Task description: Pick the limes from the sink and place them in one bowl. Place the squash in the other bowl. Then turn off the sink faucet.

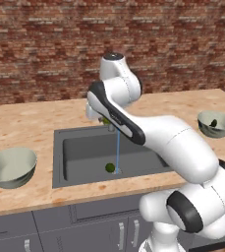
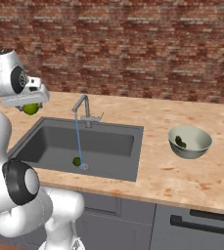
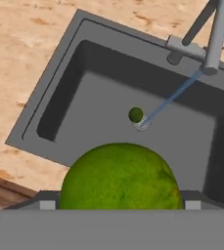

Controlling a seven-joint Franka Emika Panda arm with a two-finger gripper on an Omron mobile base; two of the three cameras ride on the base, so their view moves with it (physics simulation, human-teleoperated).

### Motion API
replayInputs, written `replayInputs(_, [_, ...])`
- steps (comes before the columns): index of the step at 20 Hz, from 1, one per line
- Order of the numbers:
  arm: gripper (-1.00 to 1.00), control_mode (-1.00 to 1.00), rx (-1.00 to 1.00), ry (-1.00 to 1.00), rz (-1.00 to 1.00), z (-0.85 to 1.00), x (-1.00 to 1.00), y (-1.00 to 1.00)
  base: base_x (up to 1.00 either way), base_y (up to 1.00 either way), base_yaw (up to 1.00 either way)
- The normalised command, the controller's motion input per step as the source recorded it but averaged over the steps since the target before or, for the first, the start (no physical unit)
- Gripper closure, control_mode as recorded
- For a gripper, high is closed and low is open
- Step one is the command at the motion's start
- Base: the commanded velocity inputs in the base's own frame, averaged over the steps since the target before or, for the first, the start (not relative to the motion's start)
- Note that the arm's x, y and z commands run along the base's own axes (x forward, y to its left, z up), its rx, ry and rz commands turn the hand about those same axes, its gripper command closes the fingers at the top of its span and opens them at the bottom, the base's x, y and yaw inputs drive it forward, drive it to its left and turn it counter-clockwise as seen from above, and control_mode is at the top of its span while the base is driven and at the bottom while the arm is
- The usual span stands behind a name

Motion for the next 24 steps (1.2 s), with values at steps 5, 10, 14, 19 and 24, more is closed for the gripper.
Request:
replayInputs(5, [1.00, -1.00, 0.03, -0.04, 0.39, -0.46, 0.00, 0.00, 0.00, 0.00, 0.00])
replayInputs(10, [1.00, -1.00, 0.07, -0.10, 0.33, -0.33, -0.07, 0.00, 0.00, 0.00, 0.00])
replayInputs(14, [1.00, -1.00, 0.09, -0.08, 0.30, -0.16, -0.10, 0.02, 0.00, 0.00, 0.00])
replayInputs(19, [1.00, -1.00, 0.02, 0.02, 0.30, 0.00, -0.09, 0.29, 0.00, 0.00, 0.00])
replayInputs(24, [1.00, -1.00, 0.01, 0.02, 0.26, 0.00, -0.02, 0.42, 0.00, 0.00, 0.00])
